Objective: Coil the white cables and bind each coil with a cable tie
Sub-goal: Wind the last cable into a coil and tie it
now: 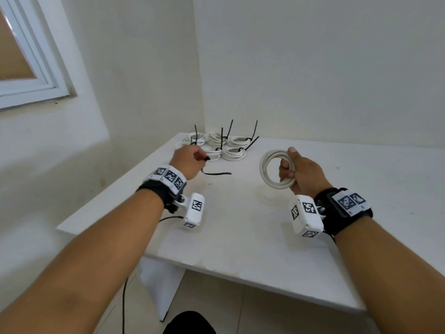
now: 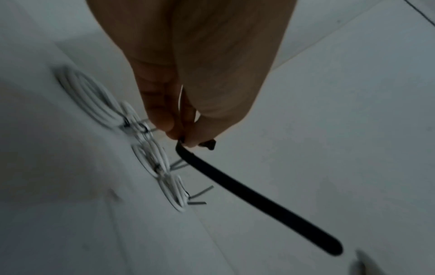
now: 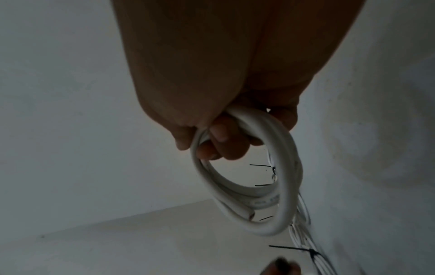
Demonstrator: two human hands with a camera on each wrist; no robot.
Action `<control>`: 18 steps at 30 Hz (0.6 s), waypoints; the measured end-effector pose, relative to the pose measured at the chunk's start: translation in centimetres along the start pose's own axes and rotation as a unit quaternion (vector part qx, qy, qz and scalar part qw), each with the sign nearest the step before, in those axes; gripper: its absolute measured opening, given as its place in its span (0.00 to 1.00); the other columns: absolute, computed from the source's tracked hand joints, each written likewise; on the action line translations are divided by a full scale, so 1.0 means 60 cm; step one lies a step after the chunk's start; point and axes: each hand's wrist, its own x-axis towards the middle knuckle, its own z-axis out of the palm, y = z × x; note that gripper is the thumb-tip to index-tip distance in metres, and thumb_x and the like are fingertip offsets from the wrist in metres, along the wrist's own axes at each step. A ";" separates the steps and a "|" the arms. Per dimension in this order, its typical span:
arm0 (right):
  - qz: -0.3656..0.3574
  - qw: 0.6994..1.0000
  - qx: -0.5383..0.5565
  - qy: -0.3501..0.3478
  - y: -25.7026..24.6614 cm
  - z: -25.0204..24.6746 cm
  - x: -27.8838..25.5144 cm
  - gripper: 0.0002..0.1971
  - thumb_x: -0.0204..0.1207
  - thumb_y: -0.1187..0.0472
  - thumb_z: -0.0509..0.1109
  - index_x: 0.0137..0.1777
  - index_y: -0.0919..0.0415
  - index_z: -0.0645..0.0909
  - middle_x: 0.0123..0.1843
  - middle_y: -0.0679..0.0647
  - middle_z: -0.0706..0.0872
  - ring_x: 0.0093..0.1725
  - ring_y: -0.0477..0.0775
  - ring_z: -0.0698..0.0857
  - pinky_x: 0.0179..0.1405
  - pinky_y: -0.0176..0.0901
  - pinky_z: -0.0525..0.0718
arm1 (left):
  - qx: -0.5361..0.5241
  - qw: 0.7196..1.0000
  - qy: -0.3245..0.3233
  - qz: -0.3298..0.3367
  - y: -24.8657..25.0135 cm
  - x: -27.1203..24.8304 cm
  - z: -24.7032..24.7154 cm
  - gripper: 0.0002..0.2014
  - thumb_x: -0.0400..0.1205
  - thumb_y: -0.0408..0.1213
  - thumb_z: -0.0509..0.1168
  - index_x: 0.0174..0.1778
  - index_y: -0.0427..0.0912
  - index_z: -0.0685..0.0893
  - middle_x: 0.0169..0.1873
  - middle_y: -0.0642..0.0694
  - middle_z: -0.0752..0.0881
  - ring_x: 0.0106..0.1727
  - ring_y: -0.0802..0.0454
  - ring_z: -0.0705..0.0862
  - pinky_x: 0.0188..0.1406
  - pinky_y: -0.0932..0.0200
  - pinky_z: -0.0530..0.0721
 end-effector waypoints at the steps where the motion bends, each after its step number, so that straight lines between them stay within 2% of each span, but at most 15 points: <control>1: 0.009 0.999 0.031 -0.009 -0.003 0.000 -0.002 0.24 0.88 0.47 0.56 0.33 0.60 0.73 0.21 0.47 0.69 0.27 0.51 0.65 0.35 0.45 0.65 | -0.021 1.000 0.005 0.010 0.019 0.002 0.019 0.06 0.78 0.30 0.71 0.47 0.45 0.88 0.40 0.50 0.87 0.43 0.54 0.83 0.33 0.74 0.71; 4: 0.016 0.989 0.148 -0.016 -0.010 -0.001 -0.010 0.20 0.88 0.51 0.58 0.35 0.60 0.73 0.25 0.49 0.71 0.25 0.48 0.64 0.35 0.44 0.65 | -0.086 0.996 0.020 0.033 0.067 0.007 0.072 0.07 0.77 0.29 0.70 0.44 0.46 0.87 0.38 0.50 0.87 0.40 0.54 0.85 0.31 0.79 0.72; 7: 0.011 0.970 0.242 -0.035 -0.012 -0.006 -0.011 0.21 0.87 0.53 0.61 0.31 0.59 0.77 0.28 0.50 0.72 0.24 0.46 0.65 0.38 0.42 0.63 | -0.128 0.990 0.034 0.046 0.104 0.007 0.114 0.06 0.77 0.28 0.69 0.43 0.45 0.87 0.40 0.51 0.88 0.42 0.56 0.85 0.36 0.78 0.72; 10: 0.015 0.980 0.195 -0.038 -0.008 -0.013 -0.005 0.25 0.86 0.49 0.62 0.27 0.56 0.79 0.26 0.50 0.68 0.24 0.48 0.67 0.37 0.45 0.62 | -0.166 0.983 0.039 0.063 0.132 0.008 0.142 0.08 0.77 0.29 0.68 0.42 0.48 0.86 0.41 0.54 0.88 0.43 0.57 0.85 0.40 0.80 0.74; 11: 0.019 0.986 0.161 -0.038 -0.007 -0.013 -0.005 0.25 0.85 0.47 0.62 0.27 0.56 0.79 0.26 0.51 0.66 0.24 0.49 0.67 0.36 0.46 0.61 | -0.188 0.979 0.039 0.063 0.139 0.010 0.149 0.08 0.78 0.29 0.68 0.42 0.48 0.86 0.41 0.53 0.89 0.43 0.55 0.87 0.43 0.73 0.79; 13: 0.031 0.988 0.145 -0.034 -0.006 -0.013 -0.006 0.26 0.86 0.47 0.61 0.27 0.58 0.78 0.24 0.51 0.64 0.23 0.49 0.67 0.32 0.44 0.64 | -0.237 0.970 0.037 0.050 0.150 0.014 0.158 0.07 0.78 0.29 0.68 0.43 0.47 0.86 0.39 0.54 0.88 0.41 0.52 0.88 0.41 0.59 0.84; 15: 0.042 0.987 0.153 -0.031 -0.005 -0.012 -0.005 0.26 0.87 0.47 0.60 0.28 0.60 0.77 0.22 0.51 0.63 0.23 0.49 0.66 0.29 0.42 0.67 | -0.288 0.956 0.031 0.038 0.157 0.013 0.163 0.07 0.79 0.28 0.68 0.44 0.44 0.86 0.37 0.54 0.87 0.37 0.55 0.87 0.37 0.54 0.86; 16: 0.042 0.989 0.143 -0.027 -0.004 -0.012 -0.004 0.26 0.87 0.47 0.60 0.28 0.60 0.76 0.22 0.51 0.63 0.23 0.50 0.66 0.30 0.42 0.68 | -0.331 0.943 0.020 0.025 0.161 0.010 0.163 0.06 0.80 0.27 0.68 0.46 0.42 0.86 0.37 0.51 0.87 0.36 0.55 0.86 0.37 0.53 0.87; 18: 0.035 0.995 0.094 -0.021 0.001 -0.016 0.001 0.26 0.85 0.44 0.61 0.28 0.58 0.78 0.22 0.51 0.65 0.24 0.51 0.68 0.32 0.44 0.67 | -0.442 0.896 -0.031 -0.023 0.171 0.000 0.162 0.05 0.81 0.26 0.67 0.48 0.40 0.84 0.39 0.45 0.87 0.38 0.50 0.86 0.38 0.56 0.87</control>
